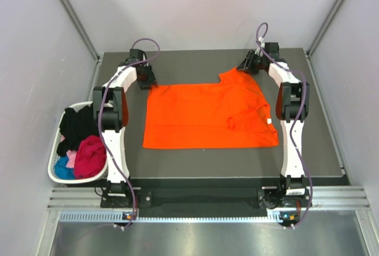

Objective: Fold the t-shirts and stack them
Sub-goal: Fold the tshirt

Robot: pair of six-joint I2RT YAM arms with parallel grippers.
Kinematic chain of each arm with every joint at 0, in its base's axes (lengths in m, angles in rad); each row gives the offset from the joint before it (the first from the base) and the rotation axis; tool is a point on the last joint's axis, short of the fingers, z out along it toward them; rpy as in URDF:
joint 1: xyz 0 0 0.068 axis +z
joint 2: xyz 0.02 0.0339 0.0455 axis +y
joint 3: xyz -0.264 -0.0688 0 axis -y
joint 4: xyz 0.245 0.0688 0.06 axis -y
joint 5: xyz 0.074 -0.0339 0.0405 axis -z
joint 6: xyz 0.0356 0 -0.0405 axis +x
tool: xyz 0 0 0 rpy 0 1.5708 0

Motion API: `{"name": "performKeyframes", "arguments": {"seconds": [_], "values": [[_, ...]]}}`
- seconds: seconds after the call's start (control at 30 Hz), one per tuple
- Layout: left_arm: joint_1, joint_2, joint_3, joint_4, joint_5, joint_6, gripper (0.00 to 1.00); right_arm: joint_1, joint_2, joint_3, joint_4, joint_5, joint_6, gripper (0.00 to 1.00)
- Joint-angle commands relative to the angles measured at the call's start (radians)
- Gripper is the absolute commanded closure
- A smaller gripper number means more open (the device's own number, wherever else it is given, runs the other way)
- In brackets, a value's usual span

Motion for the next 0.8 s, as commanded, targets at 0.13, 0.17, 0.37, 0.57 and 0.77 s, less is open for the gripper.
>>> {"name": "performKeyframes", "arguments": {"seconds": [0.13, 0.17, 0.37, 0.57, 0.77], "values": [[0.000, 0.011, 0.020, 0.029, 0.046, 0.032, 0.73, -0.006, 0.008, -0.003, 0.027, -0.030, 0.002, 0.77], [0.000, 0.010, 0.024, 0.026, 0.044, 0.033, 0.76, -0.006, 0.005, -0.006, 0.031, -0.024, -0.001, 0.85], [0.000, -0.001, 0.056, 0.018, 0.056, 0.020, 1.00, -0.047, -0.088, -0.214, 0.409, -0.157, 0.200, 1.00], [0.000, -0.044, 0.036, -0.002, 0.011, 0.009, 1.00, -0.060, -0.209, -0.288, 0.465, -0.192, 0.196, 1.00], [0.000, -0.078, 0.007, 0.001, -0.014, -0.003, 1.00, -0.083, -0.332, -0.409, 0.502, -0.195, 0.171, 1.00]]}}
